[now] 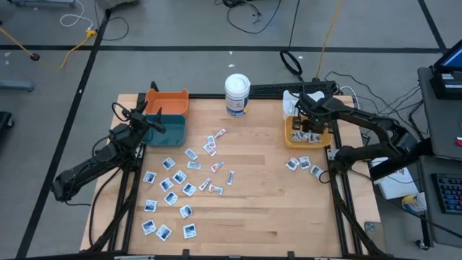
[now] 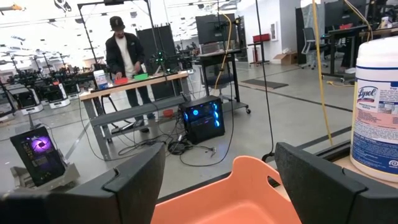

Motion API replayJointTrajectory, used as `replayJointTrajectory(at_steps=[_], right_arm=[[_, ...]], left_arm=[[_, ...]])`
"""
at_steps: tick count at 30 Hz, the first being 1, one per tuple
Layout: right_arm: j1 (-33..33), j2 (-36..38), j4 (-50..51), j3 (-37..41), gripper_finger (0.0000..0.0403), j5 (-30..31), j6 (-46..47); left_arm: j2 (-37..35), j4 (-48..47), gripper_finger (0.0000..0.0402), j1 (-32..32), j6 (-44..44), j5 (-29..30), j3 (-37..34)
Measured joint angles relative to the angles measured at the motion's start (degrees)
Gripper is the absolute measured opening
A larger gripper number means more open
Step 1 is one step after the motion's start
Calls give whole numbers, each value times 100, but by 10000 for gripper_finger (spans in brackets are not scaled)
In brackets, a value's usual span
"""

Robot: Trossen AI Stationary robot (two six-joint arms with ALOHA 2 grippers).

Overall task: Pick & Place First Aid Supplies
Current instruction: Put the black pad into the yellow bin

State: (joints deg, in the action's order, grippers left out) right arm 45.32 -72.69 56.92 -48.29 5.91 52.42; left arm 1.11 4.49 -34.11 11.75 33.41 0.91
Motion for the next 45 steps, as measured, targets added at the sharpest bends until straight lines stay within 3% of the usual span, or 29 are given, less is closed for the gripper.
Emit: replayJointTrajectory(at_steps=[4, 7, 17, 22, 32, 37, 45], right_arm=[[-20, 4, 230, -316, 160, -221, -423], [-76, 2, 554, -575, 177, -666, -561], [-827, 2, 1450, -949, 150, -1912, -1186], [-1466, 0, 1778, -949, 138, -2245, -1563], [-2862, 0, 2350, -941, 134, -2241, -2193], [-3400, -9, 2193, -457, 136, -1980, -2164], [-3975, -57, 1634, 272, 182, -1514, -1971]], left_arm=[[0, 0, 308, 2, 0, 0, 0], [2, 0, 308, 1, 0, 0, 0], [1, 0, 308, 0, 0, 0, 0], [2, 0, 308, 2, 0, 0, 0], [0, 0, 308, 2, 0, 0, -2], [2, 0, 308, 2, 0, 0, 0], [1, 0, 308, 1, 0, 0, 0]])
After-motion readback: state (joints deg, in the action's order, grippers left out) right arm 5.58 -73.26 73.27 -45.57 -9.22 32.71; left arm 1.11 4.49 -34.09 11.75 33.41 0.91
